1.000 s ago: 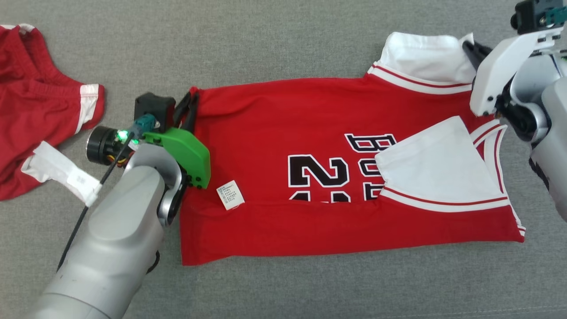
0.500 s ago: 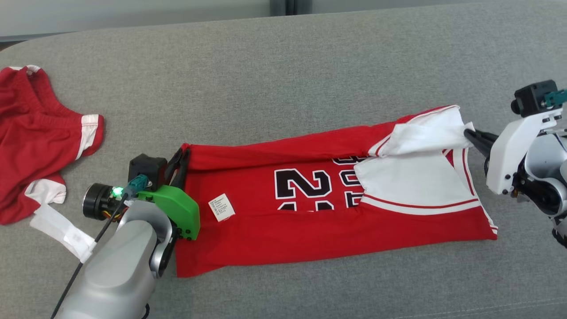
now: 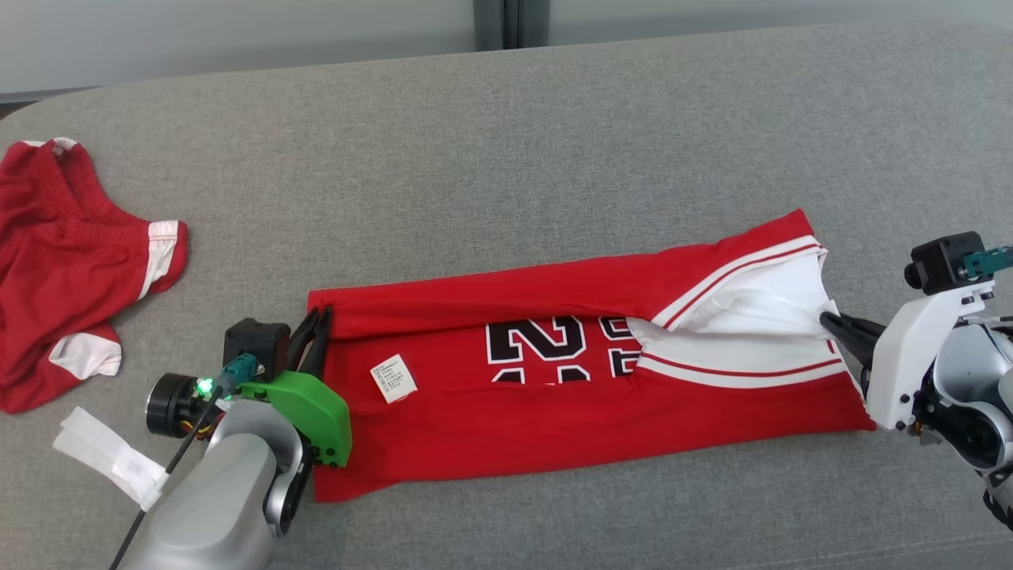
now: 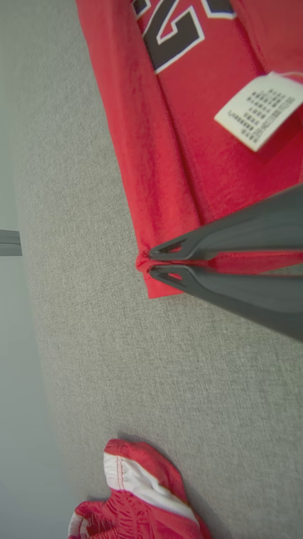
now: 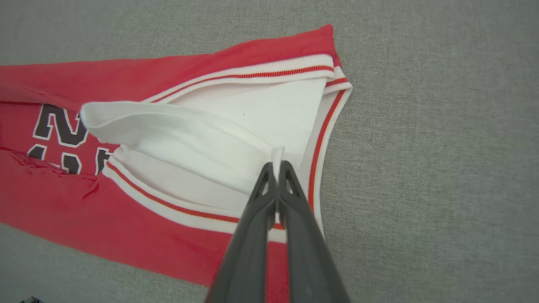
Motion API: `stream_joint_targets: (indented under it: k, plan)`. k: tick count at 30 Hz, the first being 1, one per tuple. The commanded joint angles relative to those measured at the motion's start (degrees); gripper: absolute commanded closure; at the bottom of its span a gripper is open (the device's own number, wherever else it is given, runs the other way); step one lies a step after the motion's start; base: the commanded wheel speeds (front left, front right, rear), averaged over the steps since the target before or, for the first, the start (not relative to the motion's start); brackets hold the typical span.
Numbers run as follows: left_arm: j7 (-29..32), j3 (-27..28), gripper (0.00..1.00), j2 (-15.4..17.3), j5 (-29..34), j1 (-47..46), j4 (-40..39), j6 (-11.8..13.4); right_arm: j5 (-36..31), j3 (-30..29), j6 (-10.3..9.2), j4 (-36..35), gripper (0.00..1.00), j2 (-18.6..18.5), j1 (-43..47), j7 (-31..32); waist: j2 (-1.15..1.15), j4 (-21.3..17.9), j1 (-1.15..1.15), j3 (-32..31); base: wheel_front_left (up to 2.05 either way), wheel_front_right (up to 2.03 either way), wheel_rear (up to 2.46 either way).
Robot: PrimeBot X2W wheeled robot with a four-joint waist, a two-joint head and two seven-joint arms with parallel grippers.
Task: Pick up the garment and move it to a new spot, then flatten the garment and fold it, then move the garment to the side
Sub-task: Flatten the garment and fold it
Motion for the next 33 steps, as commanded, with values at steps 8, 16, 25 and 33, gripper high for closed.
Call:
stream_joint_targets:
  k: [8,16,25,33]
  plan:
    - [-0.5,2.1,0.00,-0.7,-1.8,3.7,-0.6,0.3,-4.2,-5.6,-0.10,-3.3,0.00,2.5,6.7,3.0,0.00,-0.1,0.00,-1.9,0.00,0.00,0.00]
    - [-0.5,12.8,0.00,-0.9,0.2,10.6,-13.4,0.0,-7.1,-11.7,-0.10,-7.1,0.00,4.5,11.6,4.7,0.00,0.9,0.00,-4.6,0.00,0.00,0.00]
    - [-0.5,28.9,0.00,-5.2,6.5,21.8,-28.4,-4.3,-12.5,-24.4,-0.10,-5.6,0.00,12.2,13.9,7.7,0.00,2.4,0.00,-7.6,0.00,0.00,0.00]
    - [-0.5,36.2,0.00,-7.9,12.5,25.9,-31.6,-8.0,-20.4,-35.0,-0.08,0.6,0.00,21.2,9.5,10.8,0.00,4.3,0.00,-8.2,0.00,0.00,0.00]
